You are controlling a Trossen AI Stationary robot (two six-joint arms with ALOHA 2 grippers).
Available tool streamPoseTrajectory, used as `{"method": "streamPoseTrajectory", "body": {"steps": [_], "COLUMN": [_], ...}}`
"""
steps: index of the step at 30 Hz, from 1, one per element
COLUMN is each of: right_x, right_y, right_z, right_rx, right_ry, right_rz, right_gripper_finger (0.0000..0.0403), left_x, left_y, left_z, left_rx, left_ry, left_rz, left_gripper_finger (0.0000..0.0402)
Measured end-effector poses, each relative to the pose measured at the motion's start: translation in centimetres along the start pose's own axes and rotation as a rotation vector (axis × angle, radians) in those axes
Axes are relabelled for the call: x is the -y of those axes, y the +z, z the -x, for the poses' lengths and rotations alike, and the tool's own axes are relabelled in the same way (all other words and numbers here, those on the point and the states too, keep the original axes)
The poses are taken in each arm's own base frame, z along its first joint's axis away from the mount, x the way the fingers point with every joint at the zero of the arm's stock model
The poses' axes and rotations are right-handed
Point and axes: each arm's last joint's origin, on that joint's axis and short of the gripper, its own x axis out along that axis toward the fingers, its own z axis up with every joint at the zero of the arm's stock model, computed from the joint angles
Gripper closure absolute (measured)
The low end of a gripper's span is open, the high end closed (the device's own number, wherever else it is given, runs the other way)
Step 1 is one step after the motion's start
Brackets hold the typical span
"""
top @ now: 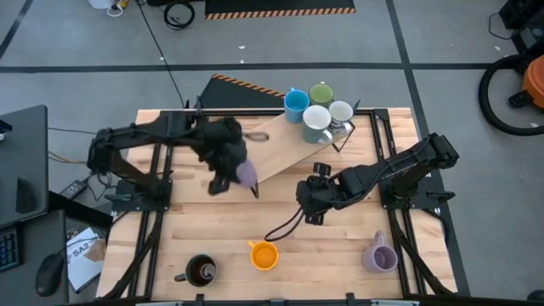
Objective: Place coffee mugs
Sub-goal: Put the left purple mug on the shelf
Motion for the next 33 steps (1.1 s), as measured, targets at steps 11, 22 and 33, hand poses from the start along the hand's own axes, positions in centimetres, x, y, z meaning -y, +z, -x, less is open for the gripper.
{"method": "streamPoseTrajectory", "body": {"steps": [11,22,33], "right_x": [0.1,2.4,3.6], "right_y": [0.0,-0.6,-1.2], "right_z": [0.1,3.7,5.6], "right_rx": [0.010,0.102,0.136], "right_ry": [-0.018,-0.057,-0.041], "right_rz": [0.002,-0.030,-0.059], "right_gripper_finger": [0.0293,0.0293,0.0293], "left_x": [-5.9,-9.3,-10.6], "left_y": [1.7,4.1,5.4], "left_z": [-1.6,-4.4,-5.8], "left_rx": [0.005,-0.137,-0.259], "left_ry": [0.144,0.236,0.312], "left_rz": [0.182,0.207,0.180], "left_gripper_finger": [0.0375,0.0375,0.0375]}}
